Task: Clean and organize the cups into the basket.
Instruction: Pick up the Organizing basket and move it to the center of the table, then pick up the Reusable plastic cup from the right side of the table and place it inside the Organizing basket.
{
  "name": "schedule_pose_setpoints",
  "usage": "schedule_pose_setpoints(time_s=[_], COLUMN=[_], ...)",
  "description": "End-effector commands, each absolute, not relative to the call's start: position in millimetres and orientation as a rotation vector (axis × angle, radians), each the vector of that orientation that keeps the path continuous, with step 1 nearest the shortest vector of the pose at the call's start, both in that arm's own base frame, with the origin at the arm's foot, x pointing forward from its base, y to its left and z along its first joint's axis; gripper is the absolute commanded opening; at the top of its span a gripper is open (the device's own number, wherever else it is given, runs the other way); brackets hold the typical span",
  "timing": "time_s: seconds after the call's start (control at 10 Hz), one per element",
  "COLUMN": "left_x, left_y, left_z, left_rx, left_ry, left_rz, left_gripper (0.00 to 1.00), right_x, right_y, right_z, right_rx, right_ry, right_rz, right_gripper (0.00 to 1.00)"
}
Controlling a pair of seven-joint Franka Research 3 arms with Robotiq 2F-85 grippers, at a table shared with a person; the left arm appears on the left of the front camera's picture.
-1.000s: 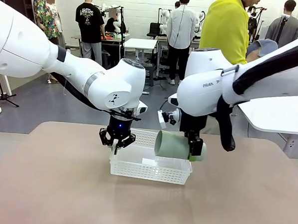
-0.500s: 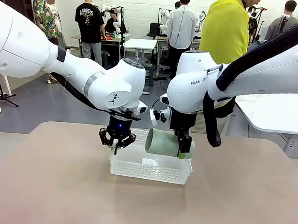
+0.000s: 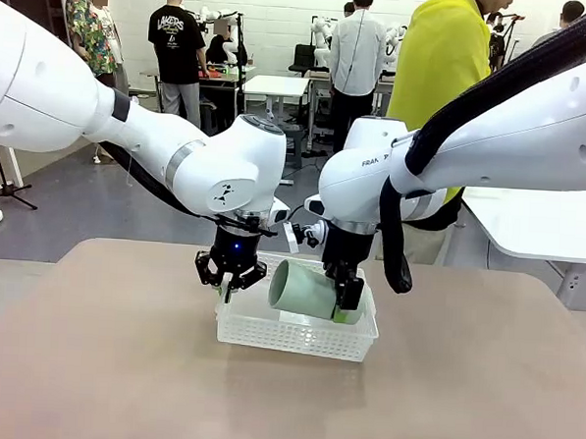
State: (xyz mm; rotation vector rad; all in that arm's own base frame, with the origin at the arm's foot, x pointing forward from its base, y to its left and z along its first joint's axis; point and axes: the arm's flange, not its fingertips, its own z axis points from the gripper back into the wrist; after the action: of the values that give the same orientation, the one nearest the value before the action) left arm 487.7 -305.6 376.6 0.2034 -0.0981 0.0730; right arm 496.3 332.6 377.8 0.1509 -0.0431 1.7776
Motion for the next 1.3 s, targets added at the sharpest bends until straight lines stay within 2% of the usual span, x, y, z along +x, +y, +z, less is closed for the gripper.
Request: schedule_pose_setpoints(time_s=[0.0, 0.6, 1.2], left_x=[487, 487, 487], left_y=[-305, -305, -305], left_z=[374, 374, 374], left_rx=[0.208, 0.208, 0.208], left_ry=[-0.095, -0.095, -0.095], left_rz=[0.07, 0.07, 0.07], left_gripper=[0.0, 0.0, 0.0], right_x=[498, 495, 490], right_y=[321, 304, 293], right_z=[375, 368, 350], right_rx=[0.186, 0.232, 0.243], right_ry=[-0.088, -0.151, -0.123], right_rz=[1.758, 1.754, 1.738], right_gripper=[0.81, 0.81, 0.81])
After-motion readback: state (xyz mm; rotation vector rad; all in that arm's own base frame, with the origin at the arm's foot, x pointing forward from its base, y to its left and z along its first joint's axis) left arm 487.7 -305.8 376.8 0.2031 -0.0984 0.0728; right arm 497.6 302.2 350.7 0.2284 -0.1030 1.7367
